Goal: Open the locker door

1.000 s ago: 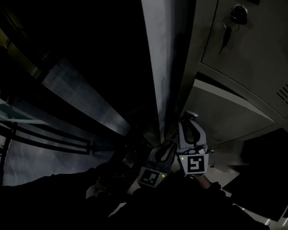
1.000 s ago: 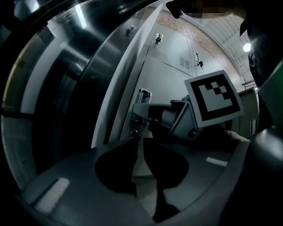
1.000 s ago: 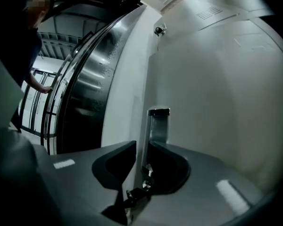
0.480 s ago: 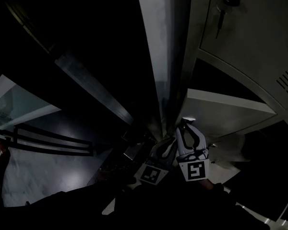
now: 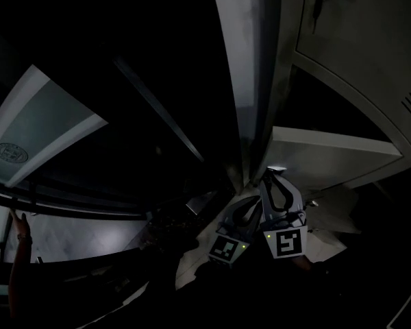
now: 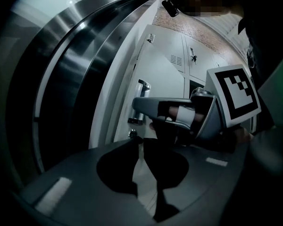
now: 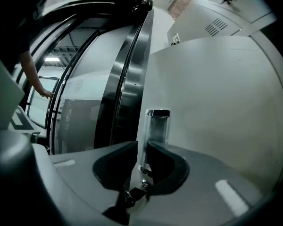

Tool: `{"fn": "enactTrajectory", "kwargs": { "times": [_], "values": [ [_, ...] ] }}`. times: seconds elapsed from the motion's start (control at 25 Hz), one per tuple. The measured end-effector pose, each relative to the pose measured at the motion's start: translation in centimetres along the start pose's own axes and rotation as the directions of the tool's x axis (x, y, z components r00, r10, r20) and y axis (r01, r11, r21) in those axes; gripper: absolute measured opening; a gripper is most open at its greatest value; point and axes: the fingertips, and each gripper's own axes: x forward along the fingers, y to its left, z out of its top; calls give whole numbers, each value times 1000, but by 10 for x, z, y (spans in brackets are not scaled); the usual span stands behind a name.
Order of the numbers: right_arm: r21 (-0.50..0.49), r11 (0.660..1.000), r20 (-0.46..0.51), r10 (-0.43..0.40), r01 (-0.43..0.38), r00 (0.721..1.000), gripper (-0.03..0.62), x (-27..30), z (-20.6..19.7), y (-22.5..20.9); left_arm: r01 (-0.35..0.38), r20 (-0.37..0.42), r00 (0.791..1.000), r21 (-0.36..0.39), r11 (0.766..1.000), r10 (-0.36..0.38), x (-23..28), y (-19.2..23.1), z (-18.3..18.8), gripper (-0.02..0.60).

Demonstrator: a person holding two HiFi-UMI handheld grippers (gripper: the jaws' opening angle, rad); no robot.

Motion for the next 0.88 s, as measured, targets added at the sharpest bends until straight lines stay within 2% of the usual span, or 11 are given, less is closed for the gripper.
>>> {"fn": "enactTrajectory", "kwargs": {
  "times": [0.16,0.56,0.72,0.88],
  "values": [
    [15,998,16,61,-61,998,49,-12,2,13,-76,6,997,0,997,76,-18,-7,-5,48],
    [18,991,24,129,-129,991,49,-39,3,23,-197,29,980,-13,980,197,-51,-21,-15,48],
    [23,989,25,145,-145,989,49,-49,5,30,-200,15,980,-8,980,200,-64,-26,-20,48],
    [36,991,34,130,-131,991,49,-64,8,35,-154,-1,988,6,988,154,-71,-34,-22,48]
  ]
}}
